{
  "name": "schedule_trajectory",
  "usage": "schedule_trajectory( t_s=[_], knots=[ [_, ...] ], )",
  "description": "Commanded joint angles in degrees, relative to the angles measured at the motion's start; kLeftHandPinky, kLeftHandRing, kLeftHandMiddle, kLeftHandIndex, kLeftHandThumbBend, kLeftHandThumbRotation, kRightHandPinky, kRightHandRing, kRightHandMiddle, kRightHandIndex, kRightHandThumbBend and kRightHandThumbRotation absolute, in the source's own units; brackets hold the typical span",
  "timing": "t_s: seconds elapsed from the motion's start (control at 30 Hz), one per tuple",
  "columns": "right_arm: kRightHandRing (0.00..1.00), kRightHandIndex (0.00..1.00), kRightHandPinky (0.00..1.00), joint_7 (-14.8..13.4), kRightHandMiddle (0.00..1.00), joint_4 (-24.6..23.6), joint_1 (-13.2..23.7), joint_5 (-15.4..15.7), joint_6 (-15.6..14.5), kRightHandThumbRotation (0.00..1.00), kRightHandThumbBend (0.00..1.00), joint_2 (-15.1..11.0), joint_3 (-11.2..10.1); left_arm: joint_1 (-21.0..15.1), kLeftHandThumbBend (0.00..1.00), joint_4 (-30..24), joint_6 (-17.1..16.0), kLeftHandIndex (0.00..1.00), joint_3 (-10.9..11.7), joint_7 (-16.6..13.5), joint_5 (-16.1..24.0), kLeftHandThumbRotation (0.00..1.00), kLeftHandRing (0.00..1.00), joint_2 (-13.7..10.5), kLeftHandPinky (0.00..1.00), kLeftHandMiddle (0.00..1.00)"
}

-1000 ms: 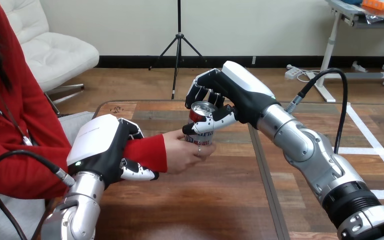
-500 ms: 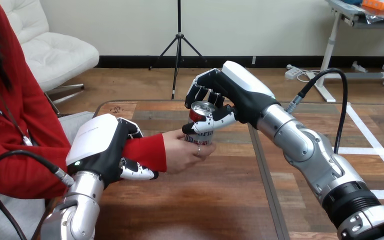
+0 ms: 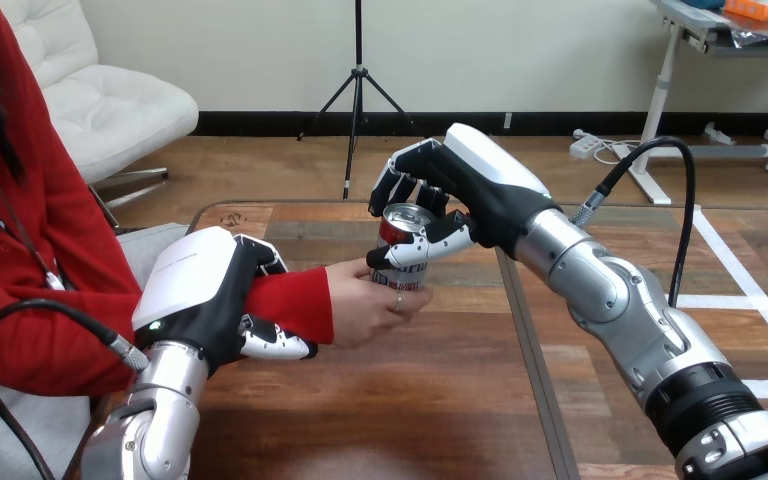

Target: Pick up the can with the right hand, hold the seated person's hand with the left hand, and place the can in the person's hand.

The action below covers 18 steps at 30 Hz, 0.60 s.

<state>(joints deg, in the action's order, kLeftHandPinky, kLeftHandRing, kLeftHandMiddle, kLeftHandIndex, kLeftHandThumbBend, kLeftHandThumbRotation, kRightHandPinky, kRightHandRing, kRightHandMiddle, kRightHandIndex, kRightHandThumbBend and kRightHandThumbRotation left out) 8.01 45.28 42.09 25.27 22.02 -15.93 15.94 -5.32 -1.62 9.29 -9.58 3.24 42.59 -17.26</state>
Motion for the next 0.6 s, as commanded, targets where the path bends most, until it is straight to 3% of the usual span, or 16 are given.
schedule_trajectory(
  t_s=[0.0, 0.13, 0.23, 0.37, 0.57],
  knots=[
    [0.51, 0.58, 0.43, 1.3, 0.56, -5.1, 1.6, -2.1, -1.5, 0.51, 0.68, -0.4, -1.5, -12.6, 0.85, -11.5, -2.3, 0.58, 0.0, 0.7, -1.7, 0.15, 0.49, 1.5, 0.38, 0.55],
    [0.54, 0.6, 0.45, 1.7, 0.58, -5.3, 1.6, -2.3, -1.4, 0.74, 0.76, -0.6, -1.7, -12.2, 0.91, -12.0, -2.6, 0.64, 0.1, 1.5, -2.2, 0.28, 0.56, 1.2, 0.43, 0.62],
    [0.56, 0.61, 0.47, 2.1, 0.6, -5.1, 1.6, -2.7, -1.0, 0.84, 0.8, -0.8, -1.9, -11.8, 0.94, -12.2, -3.2, 0.66, 0.2, 2.2, -2.9, 0.35, 0.58, 0.8, 0.45, 0.64],
    [0.57, 0.62, 0.48, 1.8, 0.61, -5.0, 1.6, -2.6, 0.0, 0.93, 0.84, -1.3, -1.8, -11.4, 0.97, -12.5, -4.1, 0.68, 0.4, 3.3, -4.4, 0.44, 0.6, 0.4, 0.46, 0.66],
    [0.6, 0.64, 0.51, 1.3, 0.64, -4.7, 1.4, -2.4, 1.3, 0.99, 0.89, -1.8, -1.9, -11.0, 1.0, -12.6, -5.5, 0.69, 0.9, 4.3, -7.6, 0.59, 0.61, 0.0, 0.47, 0.67]
  ],
)
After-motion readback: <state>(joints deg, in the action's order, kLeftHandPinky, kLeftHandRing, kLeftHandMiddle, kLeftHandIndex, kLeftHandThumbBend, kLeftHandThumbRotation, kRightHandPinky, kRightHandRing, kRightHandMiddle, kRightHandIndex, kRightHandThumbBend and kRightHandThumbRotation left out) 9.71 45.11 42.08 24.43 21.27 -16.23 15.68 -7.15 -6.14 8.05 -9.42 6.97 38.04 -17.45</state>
